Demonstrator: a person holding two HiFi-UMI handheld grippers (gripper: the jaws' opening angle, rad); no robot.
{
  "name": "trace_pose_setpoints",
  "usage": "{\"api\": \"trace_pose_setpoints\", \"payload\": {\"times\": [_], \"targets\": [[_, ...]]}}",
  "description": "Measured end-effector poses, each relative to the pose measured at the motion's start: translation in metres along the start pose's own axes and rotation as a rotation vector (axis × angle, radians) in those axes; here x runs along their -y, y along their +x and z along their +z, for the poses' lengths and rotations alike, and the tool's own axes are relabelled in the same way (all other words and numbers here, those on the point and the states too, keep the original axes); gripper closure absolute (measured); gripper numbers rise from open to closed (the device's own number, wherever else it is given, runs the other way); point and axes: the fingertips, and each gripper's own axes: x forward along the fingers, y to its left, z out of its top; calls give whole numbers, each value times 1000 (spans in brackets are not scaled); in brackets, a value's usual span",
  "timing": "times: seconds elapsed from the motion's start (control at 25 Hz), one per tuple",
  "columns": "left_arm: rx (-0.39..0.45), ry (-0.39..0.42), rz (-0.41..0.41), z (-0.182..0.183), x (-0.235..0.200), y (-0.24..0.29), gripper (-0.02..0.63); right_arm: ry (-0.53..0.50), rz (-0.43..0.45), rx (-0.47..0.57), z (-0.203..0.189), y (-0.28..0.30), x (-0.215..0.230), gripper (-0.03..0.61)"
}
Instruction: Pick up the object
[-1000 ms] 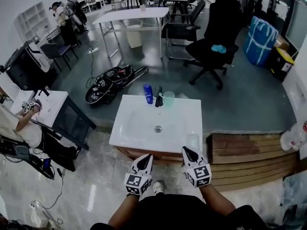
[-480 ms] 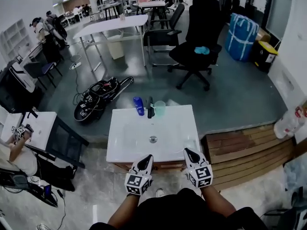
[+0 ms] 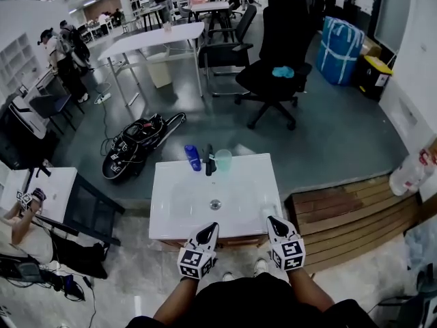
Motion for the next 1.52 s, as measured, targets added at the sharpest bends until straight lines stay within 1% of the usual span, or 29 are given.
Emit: {"api": "trace_pose_setpoints", "payload": {"times": [0.2, 0.52, 0.68, 0.88, 1.12, 1.16, 1.24, 1.28, 1.52], "targets": [[1, -3, -5, 4, 2, 17, 600, 4, -10, -10, 1, 13, 18, 560], [-26, -17, 0, -4, 1, 34, 600, 23, -18, -64, -10, 29, 38, 560], [-48, -25, 6, -9, 5, 42, 600, 14, -27, -125, -29, 34, 50, 560], [-72, -36, 10, -18, 13, 50, 600, 34, -51, -207, -57, 29, 68, 560], [-97, -51, 4, -27, 24, 58, 600, 21, -59, -298, -85, 35, 77, 557], [-102, -54, 4, -29, 26, 58, 600, 28, -58, -313, -89, 36, 78, 541], [-112, -56, 8, -32, 28, 58, 600, 49, -53, -344, -97, 39, 80, 476], [-114, -56, 11, -31, 28, 58, 600, 60, -54, -355, -101, 41, 82, 463], [-123, -49, 28, -33, 25, 59, 600, 132, -57, -410, -124, 53, 91, 459]]}}
